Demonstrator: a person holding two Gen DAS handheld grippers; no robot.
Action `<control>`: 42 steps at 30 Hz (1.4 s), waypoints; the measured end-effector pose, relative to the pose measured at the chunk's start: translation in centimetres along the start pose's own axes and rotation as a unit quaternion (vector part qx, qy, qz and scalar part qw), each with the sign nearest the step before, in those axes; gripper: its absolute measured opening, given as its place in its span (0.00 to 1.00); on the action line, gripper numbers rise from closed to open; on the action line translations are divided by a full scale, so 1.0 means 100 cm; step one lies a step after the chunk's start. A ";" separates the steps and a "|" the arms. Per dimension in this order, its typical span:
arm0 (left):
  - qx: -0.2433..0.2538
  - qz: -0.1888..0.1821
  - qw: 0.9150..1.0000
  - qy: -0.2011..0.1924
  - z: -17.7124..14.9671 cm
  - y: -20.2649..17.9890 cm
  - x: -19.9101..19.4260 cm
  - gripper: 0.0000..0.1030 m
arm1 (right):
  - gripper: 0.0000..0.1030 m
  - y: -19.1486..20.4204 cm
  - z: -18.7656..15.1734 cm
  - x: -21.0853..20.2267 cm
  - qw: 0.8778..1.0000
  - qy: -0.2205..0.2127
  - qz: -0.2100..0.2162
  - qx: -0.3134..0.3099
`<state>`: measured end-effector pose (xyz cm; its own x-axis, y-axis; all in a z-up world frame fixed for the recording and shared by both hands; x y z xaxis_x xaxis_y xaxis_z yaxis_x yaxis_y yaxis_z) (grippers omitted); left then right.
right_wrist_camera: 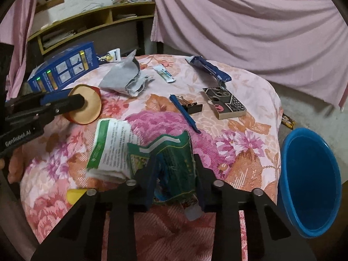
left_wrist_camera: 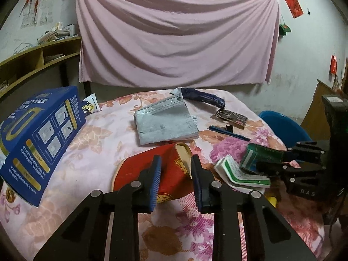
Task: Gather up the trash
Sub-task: 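Grasp the red paper cup with left gripper while right gripper grasps green wrapper, then carry both items over the blue basin and open both grippers to drop them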
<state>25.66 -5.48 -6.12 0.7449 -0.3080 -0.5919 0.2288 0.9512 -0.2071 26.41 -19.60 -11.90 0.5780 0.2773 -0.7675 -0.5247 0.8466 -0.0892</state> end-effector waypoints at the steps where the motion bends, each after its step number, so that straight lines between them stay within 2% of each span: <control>1: -0.003 -0.003 1.000 -0.002 0.000 -0.001 -0.002 0.22 | 0.23 0.000 -0.001 -0.001 1.000 -0.001 0.001 0.000; 6: -0.021 -0.013 0.999 -0.026 0.005 -0.009 -0.015 0.22 | 0.15 0.005 0.000 -0.009 1.000 -0.022 -0.012 -0.014; 8: -0.026 -0.019 0.999 -0.039 0.011 -0.013 -0.020 0.22 | 0.14 0.006 0.002 -0.013 0.999 -0.033 -0.021 -0.017; 13: -0.032 -0.042 0.995 -0.087 0.035 -0.035 -0.036 0.22 | 0.14 0.000 0.007 -0.033 0.995 -0.093 -0.035 0.000; 15: -0.023 -0.050 0.992 -0.110 0.048 -0.049 -0.043 0.22 | 0.14 -0.003 0.011 -0.049 0.990 -0.130 -0.045 0.006; 20: -0.005 -0.078 0.985 -0.153 0.076 -0.086 -0.055 0.22 | 0.14 -0.024 0.026 -0.094 0.970 -0.226 -0.074 0.047; 23: 0.015 -0.104 0.980 -0.170 0.091 -0.115 -0.059 0.22 | 0.14 -0.042 0.033 -0.122 0.953 -0.278 -0.091 0.074; 27: 0.044 -0.138 0.973 -0.177 0.105 -0.160 -0.053 0.22 | 0.15 -0.075 0.034 -0.160 0.928 -0.329 -0.137 0.105; 31: 0.056 -0.180 0.969 -0.161 0.111 -0.208 -0.035 0.22 | 0.15 -0.111 0.023 -0.185 0.911 -0.344 -0.187 0.131; 35: 0.057 -0.216 0.967 -0.125 0.110 -0.256 -0.007 0.22 | 0.16 -0.157 -0.001 -0.200 0.899 -0.334 -0.230 0.165; 39: 0.059 -0.230 0.969 -0.073 0.102 -0.298 0.028 0.22 | 0.16 -0.193 -0.032 -0.203 0.894 -0.307 -0.259 0.201; 42: 0.055 -0.228 0.972 -0.022 0.094 -0.318 0.061 0.22 | 0.18 -0.219 -0.055 -0.192 0.895 -0.274 -0.270 0.226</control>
<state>28.79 -37.38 4.19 0.5750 -0.6997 -0.4240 0.6052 0.7125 -0.3551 23.31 -45.99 1.30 0.9559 -0.1510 -0.2518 0.1581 0.9874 0.0080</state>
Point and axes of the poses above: each gripper's, at about its wrist camera, not at the fingertips, and x roughly the way its jaws point, y to its left, z to its top, the point moved 8 cm from there along x, roughly the way its jaws point, and after that the axes turned 7 degrees about -x, right-handed, at the moved point
